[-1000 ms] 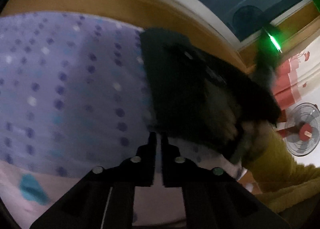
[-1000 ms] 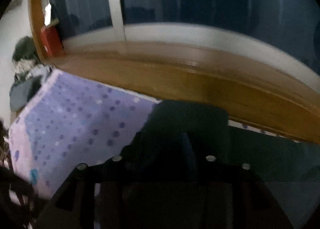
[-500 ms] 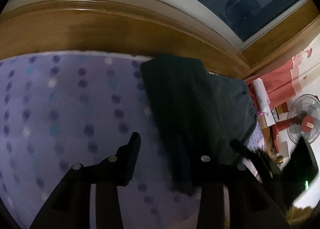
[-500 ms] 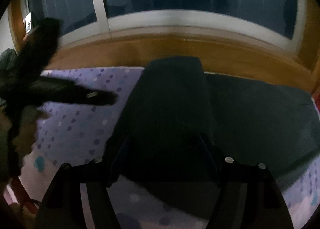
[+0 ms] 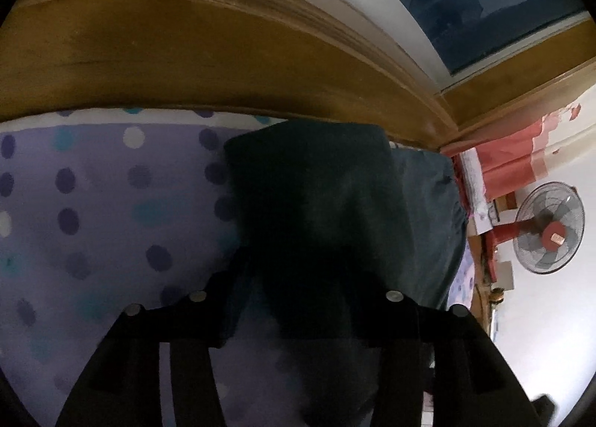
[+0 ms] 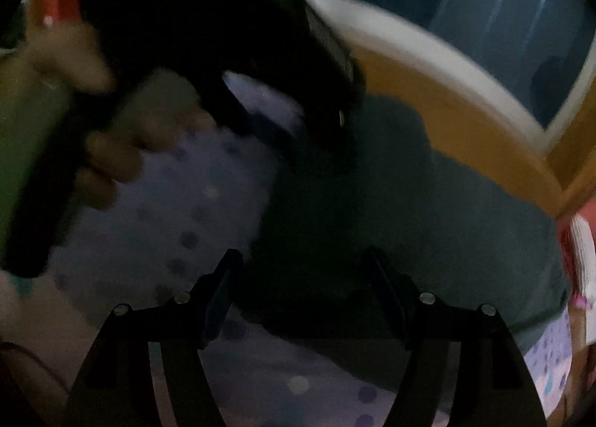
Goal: Fold clothes
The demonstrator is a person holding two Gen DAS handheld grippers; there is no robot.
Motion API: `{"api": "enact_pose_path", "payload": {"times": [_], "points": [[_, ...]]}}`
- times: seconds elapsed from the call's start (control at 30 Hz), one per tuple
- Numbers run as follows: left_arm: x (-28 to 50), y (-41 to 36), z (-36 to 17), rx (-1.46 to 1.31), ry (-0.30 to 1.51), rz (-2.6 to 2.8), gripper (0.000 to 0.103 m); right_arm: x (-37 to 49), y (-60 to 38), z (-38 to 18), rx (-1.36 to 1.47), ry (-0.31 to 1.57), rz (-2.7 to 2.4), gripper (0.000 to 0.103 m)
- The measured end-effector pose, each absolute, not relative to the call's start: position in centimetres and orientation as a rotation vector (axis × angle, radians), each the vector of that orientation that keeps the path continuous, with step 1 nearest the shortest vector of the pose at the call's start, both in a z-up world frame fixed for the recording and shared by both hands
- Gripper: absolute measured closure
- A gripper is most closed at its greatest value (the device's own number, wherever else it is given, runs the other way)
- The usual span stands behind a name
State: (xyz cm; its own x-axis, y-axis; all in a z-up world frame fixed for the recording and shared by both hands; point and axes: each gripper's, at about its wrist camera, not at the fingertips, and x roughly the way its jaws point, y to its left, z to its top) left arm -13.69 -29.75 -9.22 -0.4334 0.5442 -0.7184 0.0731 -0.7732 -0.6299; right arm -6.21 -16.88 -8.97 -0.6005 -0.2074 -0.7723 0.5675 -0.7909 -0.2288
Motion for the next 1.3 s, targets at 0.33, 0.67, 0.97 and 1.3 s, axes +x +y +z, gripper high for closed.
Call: {"api": "enact_pose_path", "payload": {"times": [0.33,0.67,0.97,1.3], "points": [[-13.4,-28.8,-7.4,-1.441,-0.799,2.337,0.064,-7.9,-14.9,-8.3,1.131,0.403,-2.411,0.074],[-13.8,-24.0,-1.3,-1.370,-0.655,2.439,0.064,-9.6,-9.0,-5.1,1.100,-0.003,-2.366,0.078],[-16.1,-17.9,1.3,-1.349,-0.501,2.462,0.064,-11.3,-4.1,-3.8,1.090,-0.306,-2.316,0.078],[-18.2,-13.4,2.3,-1.342,-0.447,2.411,0.064,-13.4,0.9,-4.6,1.120,-0.566,-2.277,0.078]]}}
